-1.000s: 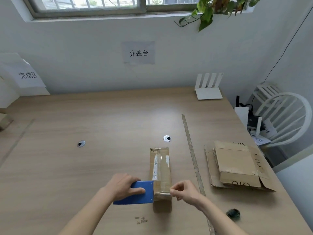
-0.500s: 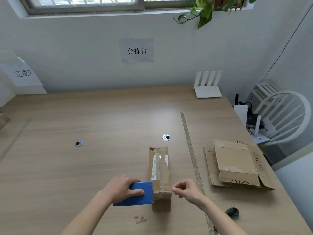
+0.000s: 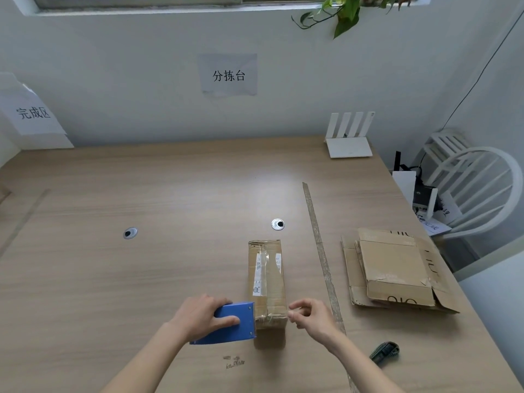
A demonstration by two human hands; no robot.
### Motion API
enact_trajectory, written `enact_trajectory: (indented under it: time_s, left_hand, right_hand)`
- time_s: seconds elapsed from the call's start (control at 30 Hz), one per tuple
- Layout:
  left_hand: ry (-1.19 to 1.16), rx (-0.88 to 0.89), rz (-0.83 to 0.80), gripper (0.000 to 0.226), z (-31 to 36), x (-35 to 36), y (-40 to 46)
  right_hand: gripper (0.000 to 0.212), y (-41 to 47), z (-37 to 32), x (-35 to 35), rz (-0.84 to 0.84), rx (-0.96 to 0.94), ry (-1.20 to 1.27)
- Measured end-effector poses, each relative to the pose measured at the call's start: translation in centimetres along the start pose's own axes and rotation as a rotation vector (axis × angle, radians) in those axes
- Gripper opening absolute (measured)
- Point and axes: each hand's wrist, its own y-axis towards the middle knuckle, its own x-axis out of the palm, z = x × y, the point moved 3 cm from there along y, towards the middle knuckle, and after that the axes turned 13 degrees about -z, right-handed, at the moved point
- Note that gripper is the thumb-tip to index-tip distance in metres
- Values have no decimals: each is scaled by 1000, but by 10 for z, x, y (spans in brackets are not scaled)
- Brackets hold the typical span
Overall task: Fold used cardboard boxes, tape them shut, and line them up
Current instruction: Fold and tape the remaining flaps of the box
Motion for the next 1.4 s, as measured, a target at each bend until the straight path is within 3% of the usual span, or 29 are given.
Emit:
enact_trajectory:
  time_s: [0.13,1.03,1.27,1.4]
  left_hand:
    - [13,0,0,58,-1,1,2]
    - [-21,9,-16,60,-5,17,11]
    - [-61,14,-20,52,-4,19,12]
    - [-56,-1,-18,53,-8,20,12]
  right_hand:
    - [3,2,3,3,20,11,-22]
    - [8,13,29,18,76,90,122]
    - [32,16,43,19,40,208,418]
    - [37,19,48,13,187,287,245]
